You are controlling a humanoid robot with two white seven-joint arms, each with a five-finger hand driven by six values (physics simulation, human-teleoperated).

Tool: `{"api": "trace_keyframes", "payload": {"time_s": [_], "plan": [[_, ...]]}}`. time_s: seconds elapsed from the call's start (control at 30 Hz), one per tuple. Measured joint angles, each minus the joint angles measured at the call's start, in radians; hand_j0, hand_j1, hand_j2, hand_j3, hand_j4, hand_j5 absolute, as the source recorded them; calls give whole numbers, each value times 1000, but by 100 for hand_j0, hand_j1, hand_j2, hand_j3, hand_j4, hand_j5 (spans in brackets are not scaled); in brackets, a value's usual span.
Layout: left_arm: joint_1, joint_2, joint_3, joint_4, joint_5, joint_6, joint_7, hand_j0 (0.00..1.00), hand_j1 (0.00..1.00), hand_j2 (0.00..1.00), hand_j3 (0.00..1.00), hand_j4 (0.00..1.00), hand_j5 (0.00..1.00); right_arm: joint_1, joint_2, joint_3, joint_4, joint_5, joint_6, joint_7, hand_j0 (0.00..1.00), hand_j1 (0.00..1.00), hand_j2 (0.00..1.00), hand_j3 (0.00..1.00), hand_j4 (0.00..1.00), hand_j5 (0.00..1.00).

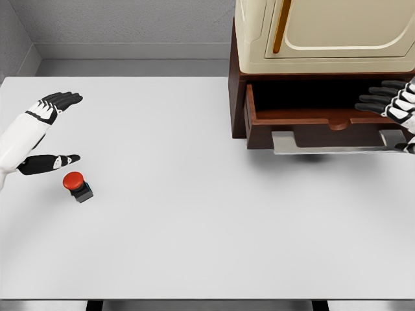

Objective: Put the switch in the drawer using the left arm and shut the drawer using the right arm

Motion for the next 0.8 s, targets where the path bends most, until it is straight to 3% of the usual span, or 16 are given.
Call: {"api": "trace_keyframes", "payload": {"time_s": [0.1, 0.13, 0.17, 0.23, 0.3, 0.53, 0.67, 0.8], "plan": [[28, 0, -1, -4, 14, 0, 3, 100, 100, 100, 100, 100, 100, -8, 1, 3, -1, 0, 0, 2, 100, 100, 100, 100, 100, 100], [40, 4, -3, -3, 55, 0, 5, 100, 100, 100, 100, 100, 100, -9, 1, 3, -1, 0, 0, 2, 100, 100, 100, 100, 100, 100], [60, 13, -5, -2, 103, 0, 7, 100, 100, 100, 100, 100, 100, -9, 2, 4, -1, 0, 0, 2, 100, 100, 100, 100, 100, 100], [156, 57, -11, -1, 255, 0, 10, 100, 100, 100, 100, 100, 100, -12, 4, 4, -1, 0, 0, 3, 100, 100, 100, 100, 100, 100], [163, 118, -48, 1, 400, 0, 11, 100, 100, 100, 100, 100, 100, -31, 6, 4, -1, -1, 0, 2, 100, 100, 100, 100, 100, 100], [183, 179, -169, 2, 703, 0, 9, 100, 100, 100, 100, 100, 100, -66, 58, 4, -1, 1, 0, 4, 100, 100, 100, 100, 100, 100], [184, 186, -206, 7, 767, 19, 9, 100, 100, 100, 100, 100, 100, -71, 67, 4, -1, 2, 0, 5, 100, 100, 100, 100, 100, 100], [175, 191, -217, 32, 757, 110, 8, 100, 100, 100, 100, 100, 100, -69, 70, 3, -1, 2, 0, 5, 100, 100, 100, 100, 100, 100]]}}
